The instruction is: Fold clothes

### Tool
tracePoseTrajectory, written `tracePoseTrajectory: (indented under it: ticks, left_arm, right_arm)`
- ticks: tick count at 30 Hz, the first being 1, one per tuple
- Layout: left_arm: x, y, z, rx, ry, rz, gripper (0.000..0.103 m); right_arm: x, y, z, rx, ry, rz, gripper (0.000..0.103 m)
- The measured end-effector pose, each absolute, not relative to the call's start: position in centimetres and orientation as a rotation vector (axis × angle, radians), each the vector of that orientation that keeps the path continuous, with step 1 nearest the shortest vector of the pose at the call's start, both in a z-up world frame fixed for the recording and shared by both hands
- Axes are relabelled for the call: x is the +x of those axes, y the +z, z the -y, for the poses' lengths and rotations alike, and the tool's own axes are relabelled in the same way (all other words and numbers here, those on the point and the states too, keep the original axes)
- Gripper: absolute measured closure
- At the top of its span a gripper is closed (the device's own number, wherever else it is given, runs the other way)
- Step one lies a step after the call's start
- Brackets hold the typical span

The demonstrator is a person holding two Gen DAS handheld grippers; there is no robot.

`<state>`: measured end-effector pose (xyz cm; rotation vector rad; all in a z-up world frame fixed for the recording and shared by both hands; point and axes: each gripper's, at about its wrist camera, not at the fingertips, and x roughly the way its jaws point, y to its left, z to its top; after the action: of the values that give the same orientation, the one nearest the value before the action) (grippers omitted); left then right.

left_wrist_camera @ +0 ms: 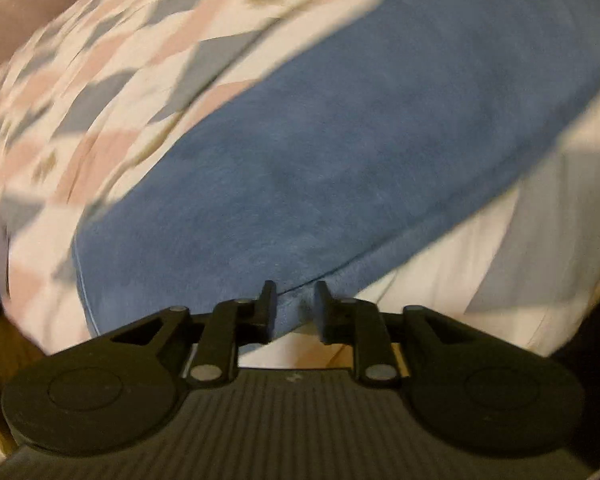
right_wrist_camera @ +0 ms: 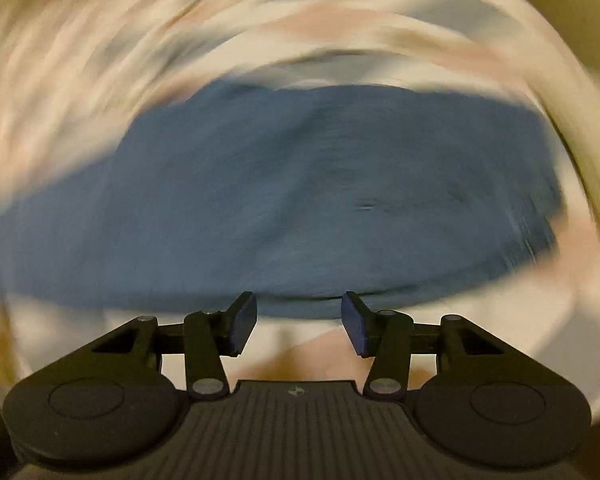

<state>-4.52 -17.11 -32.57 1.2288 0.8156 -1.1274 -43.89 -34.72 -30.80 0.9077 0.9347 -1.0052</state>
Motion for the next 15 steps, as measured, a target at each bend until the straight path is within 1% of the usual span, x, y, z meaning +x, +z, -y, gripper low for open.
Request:
tracePoseTrajectory:
  ticks: [2,4,8,11,15]
  left_arm:
    - [-3.7,-31.4,17.6,1.121,-1.054,-0.882,0.081]
    - [-3.3,-30.4,17.6,1.037,-1.008,-0.908,0.08]
    - [-3.9,-28.9,17.3,0.893,-0.971,-0.949,0.078]
    - [-5.8,-28.7,17.2,0.863,-1.016,-0.936,0.078]
    - [-11.4,-31.0,18.3,1.036,-1.135,-0.778,0.077]
  right_arm:
    - [-49.1,-30.6,36.9,1.094,-1.14,-0.761,0.054]
    - [-53.9,-31.0,38.7,1.229,-1.245,-0.59,0.054]
    - [-61.3,-33.6,41.2,1.462,-1.332,-0.264,0.053]
    - [-63.1,-36.0,42.5,1.534,-1.336,-0.186,0.053]
    - [-63.4,-38.0,42.9,1.574,-1.348,-0.207,0.053]
